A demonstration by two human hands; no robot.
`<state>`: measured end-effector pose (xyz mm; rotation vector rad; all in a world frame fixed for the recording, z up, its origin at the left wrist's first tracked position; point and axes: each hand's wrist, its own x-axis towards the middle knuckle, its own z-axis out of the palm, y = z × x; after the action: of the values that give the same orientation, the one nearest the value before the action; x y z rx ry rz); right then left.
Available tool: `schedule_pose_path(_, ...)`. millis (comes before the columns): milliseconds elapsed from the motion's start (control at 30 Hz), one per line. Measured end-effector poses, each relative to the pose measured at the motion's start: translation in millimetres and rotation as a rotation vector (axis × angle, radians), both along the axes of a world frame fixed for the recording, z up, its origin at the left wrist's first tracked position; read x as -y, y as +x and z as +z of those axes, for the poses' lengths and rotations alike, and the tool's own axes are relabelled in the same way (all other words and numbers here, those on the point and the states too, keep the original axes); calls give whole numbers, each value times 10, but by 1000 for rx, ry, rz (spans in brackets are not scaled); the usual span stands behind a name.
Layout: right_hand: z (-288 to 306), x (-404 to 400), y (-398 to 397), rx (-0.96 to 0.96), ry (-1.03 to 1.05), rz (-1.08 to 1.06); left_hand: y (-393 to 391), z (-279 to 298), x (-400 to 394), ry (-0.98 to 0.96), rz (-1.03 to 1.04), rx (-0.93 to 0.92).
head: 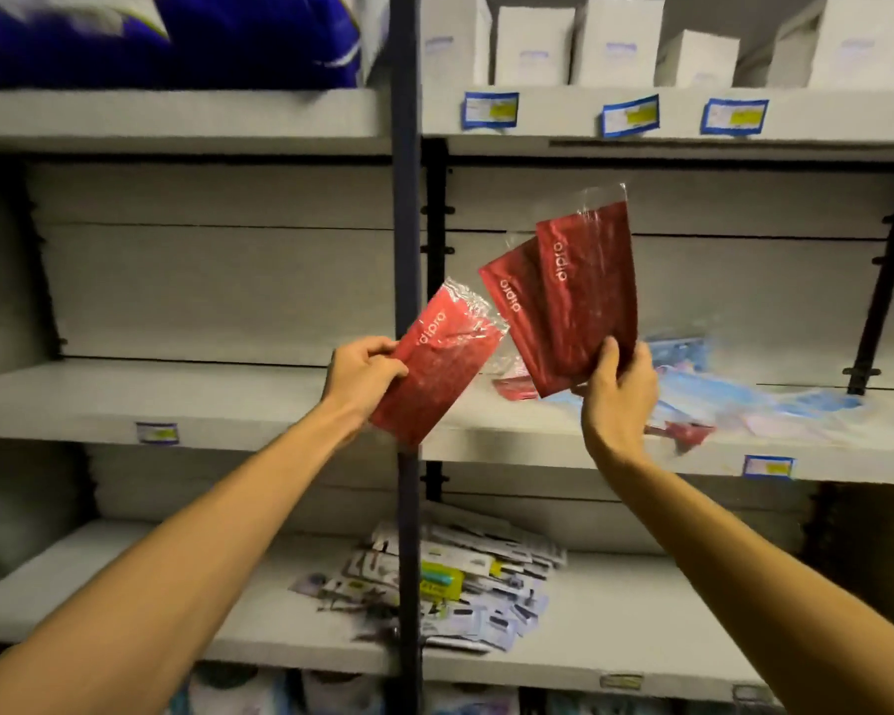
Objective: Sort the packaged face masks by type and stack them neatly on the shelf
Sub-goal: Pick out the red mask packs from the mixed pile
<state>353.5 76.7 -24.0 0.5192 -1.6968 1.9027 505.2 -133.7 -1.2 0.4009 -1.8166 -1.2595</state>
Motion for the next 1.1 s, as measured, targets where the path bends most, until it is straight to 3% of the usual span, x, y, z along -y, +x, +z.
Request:
schedule_pose_path(300, -318, 1414, 940, -46, 75, 318, 1060, -206, 1325, 322, 343, -7)
schedule_pose_path(500, -316, 2597, 1216, -37, 85, 434, 1416, -301, 2251, 375, 434, 46)
schedule_pose_path(833, -142, 4400, 1127, 29, 186, 569, 1397, -167, 3837, 284, 564, 238)
schedule_pose_path(1100, -238, 5512, 1169, 100, 344, 678, 1506, -364, 4730, -20, 695, 521)
